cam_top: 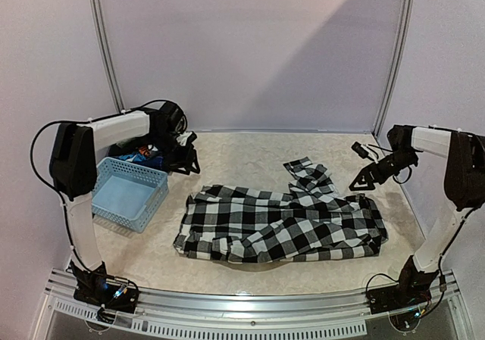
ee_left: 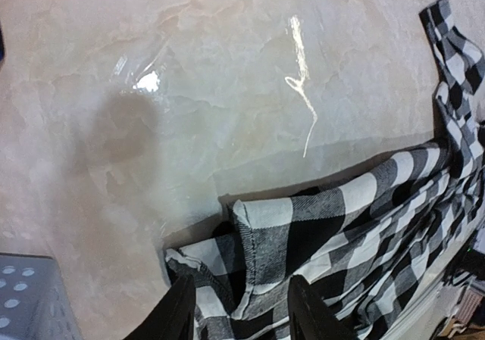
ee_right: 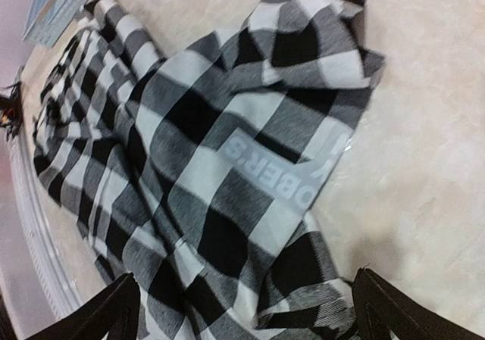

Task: Fold and stack the mixed laundry pile
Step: Adjust the rectangle-folded shirt at the center of the board.

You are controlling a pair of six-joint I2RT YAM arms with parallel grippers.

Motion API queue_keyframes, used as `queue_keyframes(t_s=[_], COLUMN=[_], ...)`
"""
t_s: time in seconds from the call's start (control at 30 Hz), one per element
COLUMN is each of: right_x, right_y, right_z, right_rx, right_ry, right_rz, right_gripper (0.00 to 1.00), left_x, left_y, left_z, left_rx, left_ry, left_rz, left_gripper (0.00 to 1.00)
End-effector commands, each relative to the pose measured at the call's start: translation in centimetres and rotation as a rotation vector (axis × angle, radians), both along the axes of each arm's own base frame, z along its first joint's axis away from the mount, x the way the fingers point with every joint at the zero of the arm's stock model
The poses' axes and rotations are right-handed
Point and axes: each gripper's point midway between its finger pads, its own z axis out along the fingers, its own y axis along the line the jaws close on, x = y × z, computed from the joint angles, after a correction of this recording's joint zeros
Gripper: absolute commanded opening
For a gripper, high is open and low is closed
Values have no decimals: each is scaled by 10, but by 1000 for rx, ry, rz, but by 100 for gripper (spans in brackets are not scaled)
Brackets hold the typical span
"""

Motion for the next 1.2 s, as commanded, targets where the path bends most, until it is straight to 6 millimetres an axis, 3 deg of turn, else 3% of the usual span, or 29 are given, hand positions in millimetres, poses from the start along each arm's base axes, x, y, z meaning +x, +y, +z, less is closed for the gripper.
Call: queue_keyframes(t_s=[0.0,0.1,0.2,0.3,0.43,0.57,0.73,0.9,1.03,1.17], right_x=[38,54,40,26,7,-11,-27,-39,-23,41], right_y=[-15,-23,0,20,19,8,11,8,0,9], right_z=[20,40,45,18,-19,-26,-29,-49,-45,6], right_rx=[-43,-32,132,181,105,2,-1,-79,-136,-68], right_ry=[-190,-330,-140,66,160,101,88,103,39,-131], right_rz=[-191,-323,-314,-173,-86,-28,38,96,82,-14], right_gripper=[99,99,99,99,98,92,78,73,68,80], left_x=[-13,-27,-40,-51,-59,-63,-65,-73,-83,-70], left_y=[-21,-23,-29,-30,-28,-25,-19,-11,1,13], left_z=[-21,-29,-37,-46,-50,-52,-54,-48,-52,-43], left_rx=[-87,-93,-124,-115,-92,-64,-19,39,139,260], left_ry=[121,156,195,227,231,217,200,192,205,147], left_rz=[145,148,132,111,89,64,44,-3,-68,-81], left_gripper=[43,43,43,43,39,26,5,0,2,23])
